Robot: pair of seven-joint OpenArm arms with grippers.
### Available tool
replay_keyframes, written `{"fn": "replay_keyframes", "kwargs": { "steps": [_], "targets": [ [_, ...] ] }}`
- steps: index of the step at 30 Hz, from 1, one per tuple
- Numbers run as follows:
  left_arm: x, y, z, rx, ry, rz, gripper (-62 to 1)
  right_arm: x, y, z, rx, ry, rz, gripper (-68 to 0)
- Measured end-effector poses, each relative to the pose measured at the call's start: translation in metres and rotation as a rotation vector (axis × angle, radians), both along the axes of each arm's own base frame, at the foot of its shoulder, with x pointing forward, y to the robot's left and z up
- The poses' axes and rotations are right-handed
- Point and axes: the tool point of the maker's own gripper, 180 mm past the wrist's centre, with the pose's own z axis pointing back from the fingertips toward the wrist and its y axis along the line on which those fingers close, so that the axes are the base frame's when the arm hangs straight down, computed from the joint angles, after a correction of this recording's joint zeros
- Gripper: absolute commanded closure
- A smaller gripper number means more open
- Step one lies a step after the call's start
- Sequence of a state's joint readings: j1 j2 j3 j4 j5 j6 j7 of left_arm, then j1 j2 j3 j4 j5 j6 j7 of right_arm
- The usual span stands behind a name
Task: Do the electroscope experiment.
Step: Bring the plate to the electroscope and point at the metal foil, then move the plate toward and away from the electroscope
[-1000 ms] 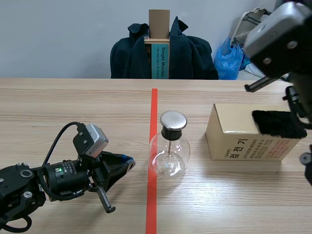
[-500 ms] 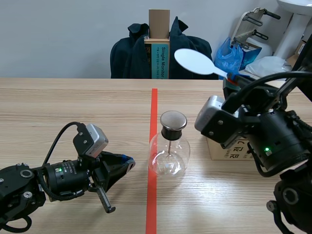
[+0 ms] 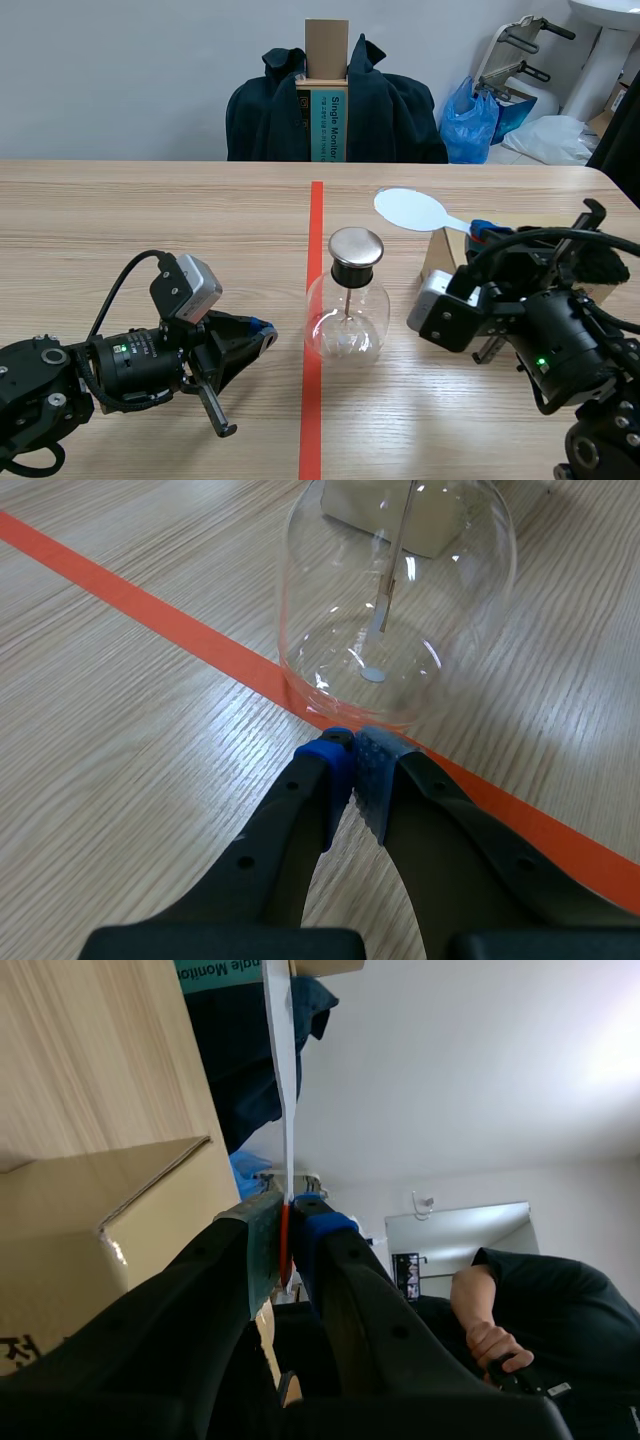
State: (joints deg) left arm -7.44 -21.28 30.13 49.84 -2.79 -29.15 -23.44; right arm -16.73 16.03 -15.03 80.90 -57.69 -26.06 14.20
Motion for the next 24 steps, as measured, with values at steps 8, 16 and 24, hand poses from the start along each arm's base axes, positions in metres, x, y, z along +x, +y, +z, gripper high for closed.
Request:
{"fn": "replay_keyframes", "kwargs": {
  "steps": [8, 16, 24],
  "targets": [
    [0.000, 0.000, 0.000, 0.000, 0.000, 0.000, -2.1, 0.000, -0.001, 0.000, -0.001, 0.001, -0.003, -0.8],
    [0.000, 0.000, 0.000, 0.001, 0.000, 0.000, -2.1, 0.001, 0.008, 0.005, 0.003, -0.021, 0.047, -0.8],
    [0.000, 0.000, 0.000, 0.001, 0.000, 0.000, -2.1, -0.009, 0.032, 0.010, 0.006, -0.046, 0.195, -0.8]
  ]
}}
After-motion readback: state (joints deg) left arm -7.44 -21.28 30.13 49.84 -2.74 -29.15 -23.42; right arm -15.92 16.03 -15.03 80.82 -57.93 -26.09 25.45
